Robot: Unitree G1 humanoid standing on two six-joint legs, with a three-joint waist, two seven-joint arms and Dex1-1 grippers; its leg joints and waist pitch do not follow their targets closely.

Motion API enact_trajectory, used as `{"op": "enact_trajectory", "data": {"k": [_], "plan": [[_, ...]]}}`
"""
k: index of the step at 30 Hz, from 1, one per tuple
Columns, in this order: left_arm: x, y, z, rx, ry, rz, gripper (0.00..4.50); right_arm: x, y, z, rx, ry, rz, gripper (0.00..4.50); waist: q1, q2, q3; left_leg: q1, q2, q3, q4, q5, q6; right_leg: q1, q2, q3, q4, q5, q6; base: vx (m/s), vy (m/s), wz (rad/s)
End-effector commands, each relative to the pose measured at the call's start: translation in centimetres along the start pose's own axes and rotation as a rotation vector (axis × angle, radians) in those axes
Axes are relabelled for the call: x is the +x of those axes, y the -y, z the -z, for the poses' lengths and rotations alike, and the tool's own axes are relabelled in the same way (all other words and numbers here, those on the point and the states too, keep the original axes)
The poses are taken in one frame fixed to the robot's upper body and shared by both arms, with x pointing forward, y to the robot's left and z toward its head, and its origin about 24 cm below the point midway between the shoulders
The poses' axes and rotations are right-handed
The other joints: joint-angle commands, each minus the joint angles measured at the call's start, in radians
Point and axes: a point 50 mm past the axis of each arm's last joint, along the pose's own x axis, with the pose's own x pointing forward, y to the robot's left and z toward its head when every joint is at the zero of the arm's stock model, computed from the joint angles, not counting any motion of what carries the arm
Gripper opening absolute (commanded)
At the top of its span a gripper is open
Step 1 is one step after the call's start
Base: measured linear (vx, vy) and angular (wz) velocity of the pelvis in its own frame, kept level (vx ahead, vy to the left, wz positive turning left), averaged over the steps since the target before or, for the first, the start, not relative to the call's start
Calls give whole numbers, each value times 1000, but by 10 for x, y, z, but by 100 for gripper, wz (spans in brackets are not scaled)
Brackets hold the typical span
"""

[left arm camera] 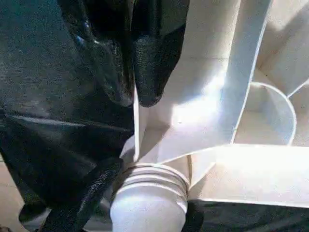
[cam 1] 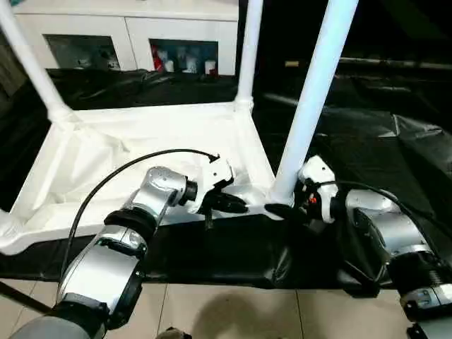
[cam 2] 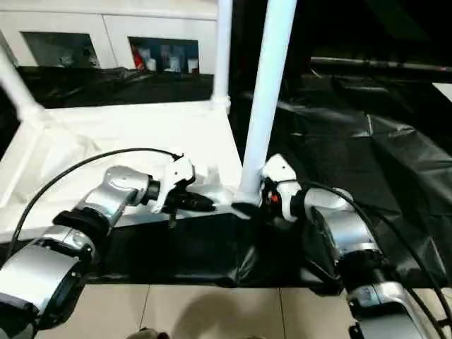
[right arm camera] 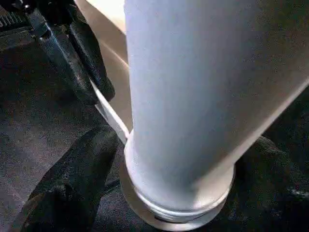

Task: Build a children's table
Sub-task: Rotate leg to tighten

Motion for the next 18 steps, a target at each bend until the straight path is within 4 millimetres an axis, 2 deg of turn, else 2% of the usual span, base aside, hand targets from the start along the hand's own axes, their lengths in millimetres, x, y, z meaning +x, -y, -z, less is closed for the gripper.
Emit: {"op": "enact_trajectory", "data": {"k": [1, 4, 6, 9, 15, 18], "plan": [[2, 1, -5, 18, 24, 21, 0, 5, -6, 1, 7, -3, -38, 375, 1, -11, -65, 26, 45, -19, -68, -275, 49, 43, -61, 39, -74, -257, -252, 0, 0, 0], [1, 1, -4, 17, 26, 25, 0, 6, -6, -2, 24, 20, -46, 375, 4, -10, -66, 24, 45, -19, -69, -260, 49, 45, -60, 38, -71, -240, -250, 0, 0, 0], [1, 2, -4, 15, 28, 30, 0, 7, -8, -3, 25, 21, -59, 348, 4, -11, -67, 24, 45, -19, -67, -249, 53, 45, -60, 38, -69, -220, -253, 0, 0, 0], [1, 2, -3, 12, 28, 31, 0, 7, -9, -1, 34, 18, -64, 335, 5, -12, -68, 23, 44, -18, -66, -233, 60, 46, -59, 38, -66, -196, -260, 0, 0, 0], [2, 3, -1, 7, 26, 32, 0, 8, -9, 4, 50, 8, -40, 282, 6, -12, -66, 25, 45, -19, -68, -253, 53, 44, -60, 38, -71, -240, -249, 0, 0, 0], [4, 2, 0, -9, 29, -9, 0, 13, -3, 11, 88, 14, 93, 275, 3, -13, -64, 25, 44, -19, -70, -267, 43, 42, -61, 38, -74, -266, -242, 0, 0, 0]]}}
